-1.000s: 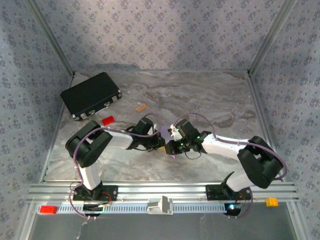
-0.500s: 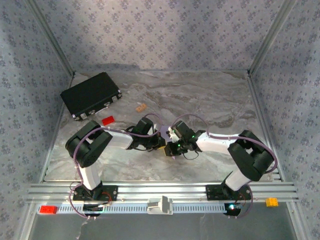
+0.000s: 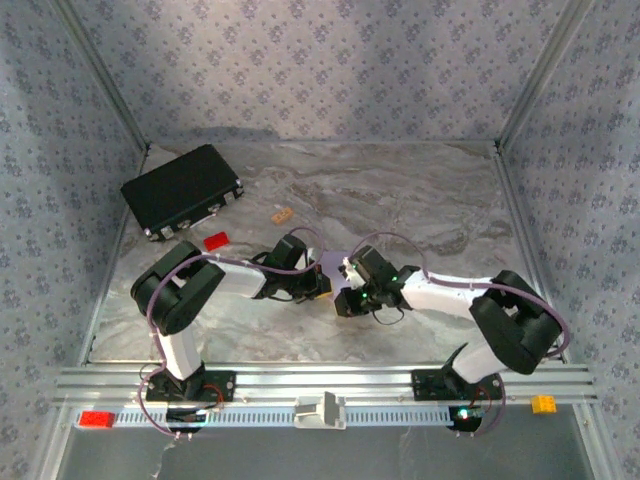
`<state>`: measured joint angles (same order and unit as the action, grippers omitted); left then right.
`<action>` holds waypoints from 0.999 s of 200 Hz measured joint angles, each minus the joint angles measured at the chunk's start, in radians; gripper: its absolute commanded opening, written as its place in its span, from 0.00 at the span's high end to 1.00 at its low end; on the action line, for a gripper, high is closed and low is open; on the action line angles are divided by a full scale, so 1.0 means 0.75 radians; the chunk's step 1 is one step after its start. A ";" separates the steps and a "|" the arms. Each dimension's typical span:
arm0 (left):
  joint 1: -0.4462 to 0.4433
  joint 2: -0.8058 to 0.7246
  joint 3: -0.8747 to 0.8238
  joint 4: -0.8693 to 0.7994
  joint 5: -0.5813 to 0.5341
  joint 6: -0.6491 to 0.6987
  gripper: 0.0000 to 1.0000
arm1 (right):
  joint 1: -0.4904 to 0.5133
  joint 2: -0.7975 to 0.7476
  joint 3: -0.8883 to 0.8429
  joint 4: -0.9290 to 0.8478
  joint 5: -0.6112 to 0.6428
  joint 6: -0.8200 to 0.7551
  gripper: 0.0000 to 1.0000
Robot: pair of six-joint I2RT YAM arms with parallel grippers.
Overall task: Fold a paper plane with a square sheet of paper (pick it up from the middle)
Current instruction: Third fold the triangle at the center of the table.
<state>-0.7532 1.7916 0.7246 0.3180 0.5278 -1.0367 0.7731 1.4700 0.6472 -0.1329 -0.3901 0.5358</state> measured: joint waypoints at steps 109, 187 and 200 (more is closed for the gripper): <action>0.001 0.002 0.001 0.000 0.001 0.000 1.00 | 0.005 0.107 0.015 0.055 0.008 0.024 0.86; 0.001 0.007 0.004 0.001 0.005 0.000 1.00 | -0.009 -0.053 -0.189 0.189 -0.015 0.103 0.85; 0.001 0.007 0.004 0.001 0.005 0.001 1.00 | -0.010 -0.089 -0.221 0.193 -0.015 0.121 0.84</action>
<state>-0.7528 1.7966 0.7277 0.3187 0.5316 -1.0363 0.7654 1.4036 0.4816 0.0116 -0.4011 0.6266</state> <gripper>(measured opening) 0.046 0.154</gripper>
